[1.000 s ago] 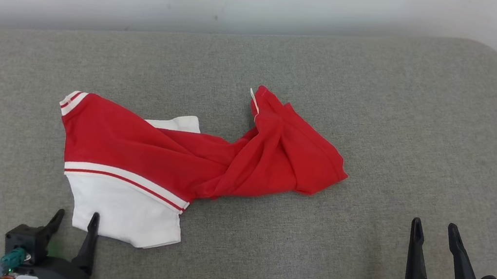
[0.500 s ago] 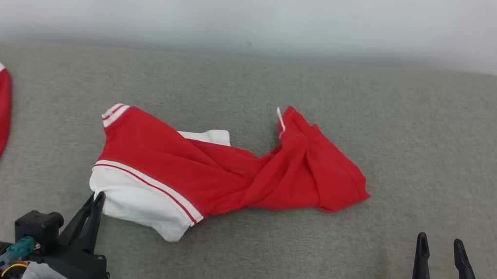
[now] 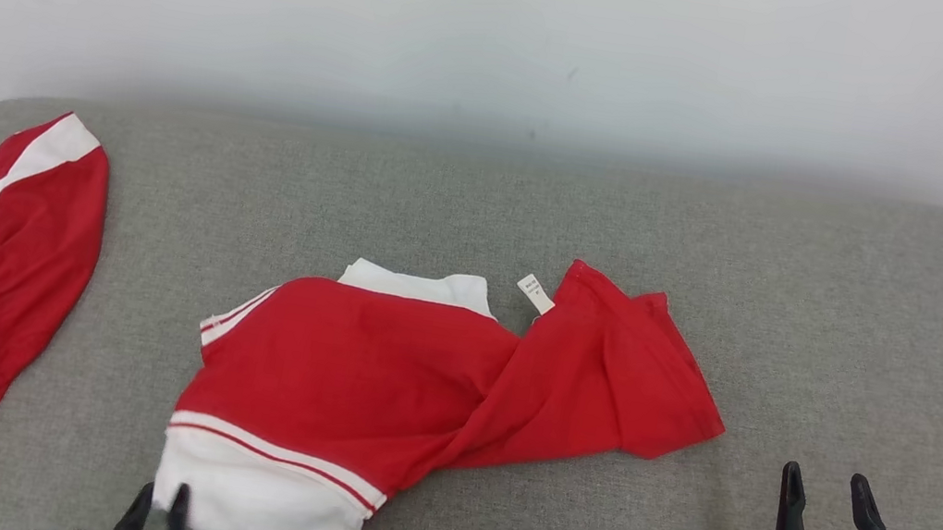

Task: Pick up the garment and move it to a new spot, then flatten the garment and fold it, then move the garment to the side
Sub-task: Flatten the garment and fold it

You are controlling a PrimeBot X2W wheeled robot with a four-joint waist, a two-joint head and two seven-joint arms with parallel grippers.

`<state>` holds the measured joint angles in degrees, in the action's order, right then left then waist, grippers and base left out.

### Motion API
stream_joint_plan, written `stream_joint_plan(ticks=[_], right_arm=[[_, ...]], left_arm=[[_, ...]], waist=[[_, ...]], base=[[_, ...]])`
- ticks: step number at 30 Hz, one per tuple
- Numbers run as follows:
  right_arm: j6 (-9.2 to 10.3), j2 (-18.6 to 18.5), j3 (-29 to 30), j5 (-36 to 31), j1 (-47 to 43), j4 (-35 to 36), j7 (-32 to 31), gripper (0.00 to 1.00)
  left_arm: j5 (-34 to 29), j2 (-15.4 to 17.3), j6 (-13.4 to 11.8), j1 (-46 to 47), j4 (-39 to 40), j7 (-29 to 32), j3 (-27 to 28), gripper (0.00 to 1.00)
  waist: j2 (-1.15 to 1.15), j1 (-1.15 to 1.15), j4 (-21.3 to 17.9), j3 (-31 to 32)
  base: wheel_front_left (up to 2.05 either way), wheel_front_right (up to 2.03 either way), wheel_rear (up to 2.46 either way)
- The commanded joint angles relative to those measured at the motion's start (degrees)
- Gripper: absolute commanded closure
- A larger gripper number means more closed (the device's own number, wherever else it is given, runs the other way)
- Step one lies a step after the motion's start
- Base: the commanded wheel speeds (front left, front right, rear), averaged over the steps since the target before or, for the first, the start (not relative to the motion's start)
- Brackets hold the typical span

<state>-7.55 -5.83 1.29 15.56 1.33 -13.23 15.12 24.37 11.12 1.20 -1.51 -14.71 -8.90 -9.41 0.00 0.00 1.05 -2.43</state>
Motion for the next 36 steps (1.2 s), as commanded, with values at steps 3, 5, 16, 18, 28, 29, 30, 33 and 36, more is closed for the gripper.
stream_joint_plan(ticks=[3,5,16,18,28,29,30,33,36], right_arm=[[0.13,-0.6,-0.4,0.1,-0.1,-0.1,0.0,0.00],[0.13,-0.8,-0.5,0.2,-0.2,-0.1,0.0,0.00],[0.13,-0.5,-2.4,-0.7,-0.4,0.8,0.0,0.00],[0.13,-0.4,-2.8,-0.9,-0.5,1.1,0.0,0.00],[0.13,-0.9,-4.4,-1.9,-1.6,2.4,0.0,0.00],[0.13,-0.9,-4.4,-1.9,-1.6,2.3,0.0,0.00],[0.13,-1.0,-4.4,-1.8,-1.5,2.2,0.0,0.00],[0.13,-0.8,-4.0,-1.3,-1.4,1.8,0.0,0.00],[0.13,-0.8,-4.1,-0.9,-0.2,0.7,0.0,0.00]], left_arm=[[0.1,-0.8,-0.2,-0.9,-0.4,-2.7,0.1,0.00],[0.0,-1.3,-0.2,-0.9,-0.6,-3.9,0.3,0.00],[-6.7,-3.4,-0.7,-0.2,7.6,-6.3,4.4,0.00],[-8.2,-3.7,-0.4,-0.7,8.5,-6.3,5.2,0.00],[-11.8,-5.1,0.9,-2.7,9.9,-6.3,8.7,0.00],[-12.0,-5.2,1.2,-3.0,9.7,-6.3,9.0,0.00],[-12.2,-5.2,1.3,-3.4,9.5,-6.3,9.2,0.00],[-12.4,-5.5,1.9,-3.5,8.7,-6.3,9.7,0.00],[-10.7,-6.3,3.0,-3.2,7.1,-6.3,9.8,0.00]], waist=[[0.00,0.00,-0.4,0.9],[0.00,0.00,-0.6,1.4],[0.00,0.00,-1.1,3.0],[0.00,0.00,-1.2,3.1],[0.00,0.00,-0.7,3.1],[0.00,0.00,-0.6,3.1],[0.00,0.00,-0.6,3.0],[0.00,0.00,-0.3,2.9],[0.00,0.00,0.1,2.5]], base=[[0.00,0.00,0.00],[0.00,0.00,0.00],[0.00,0.00,0.00],[0.00,0.00,0.00],[0.00,0.00,0.00],[0.00,0.00,0.00],[0.00,0.00,0.00],[0.00,0.00,0.00],[0.00,0.00,0.00]])
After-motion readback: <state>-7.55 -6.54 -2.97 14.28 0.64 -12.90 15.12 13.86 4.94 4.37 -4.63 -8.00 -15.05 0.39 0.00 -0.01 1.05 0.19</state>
